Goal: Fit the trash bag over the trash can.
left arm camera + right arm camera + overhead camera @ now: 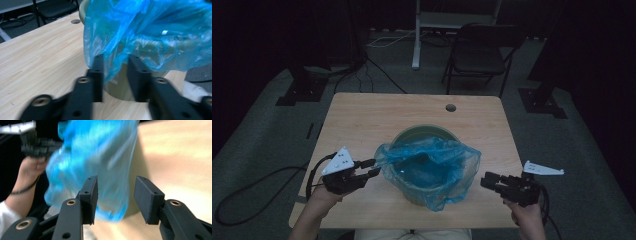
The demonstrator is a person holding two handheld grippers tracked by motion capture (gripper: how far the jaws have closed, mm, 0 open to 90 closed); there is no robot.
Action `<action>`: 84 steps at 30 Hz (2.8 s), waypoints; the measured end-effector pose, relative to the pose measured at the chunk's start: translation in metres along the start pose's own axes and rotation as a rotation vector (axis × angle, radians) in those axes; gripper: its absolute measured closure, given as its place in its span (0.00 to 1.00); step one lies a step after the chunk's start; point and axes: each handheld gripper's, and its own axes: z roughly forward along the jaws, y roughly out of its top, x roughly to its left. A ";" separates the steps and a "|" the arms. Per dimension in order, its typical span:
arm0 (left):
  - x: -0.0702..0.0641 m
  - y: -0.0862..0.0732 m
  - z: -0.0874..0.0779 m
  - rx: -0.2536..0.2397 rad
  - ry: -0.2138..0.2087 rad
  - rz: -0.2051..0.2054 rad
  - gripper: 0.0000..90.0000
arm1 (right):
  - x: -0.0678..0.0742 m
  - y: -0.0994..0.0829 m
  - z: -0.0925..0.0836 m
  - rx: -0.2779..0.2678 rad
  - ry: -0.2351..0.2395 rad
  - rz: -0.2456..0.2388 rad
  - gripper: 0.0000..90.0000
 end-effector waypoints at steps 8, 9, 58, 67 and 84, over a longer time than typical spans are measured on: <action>0.005 0.004 -0.014 -0.055 0.023 -0.019 0.58 | 0.020 0.068 0.011 -0.055 -0.026 -0.158 0.48; 0.005 0.006 -0.014 -0.057 0.038 -0.011 0.58 | 0.022 0.074 0.016 -0.046 -0.028 -0.176 0.48; 0.056 0.001 0.118 0.240 0.236 -0.086 1.00 | -0.058 0.097 0.168 0.208 -0.293 -0.117 0.99; 0.060 -0.033 0.126 0.294 0.212 -0.147 1.00 | -0.083 0.066 0.172 0.255 -0.304 -0.038 0.99; 0.026 -0.053 0.026 0.074 0.082 -0.215 0.39 | -0.073 0.078 0.112 0.129 -0.338 -0.028 0.64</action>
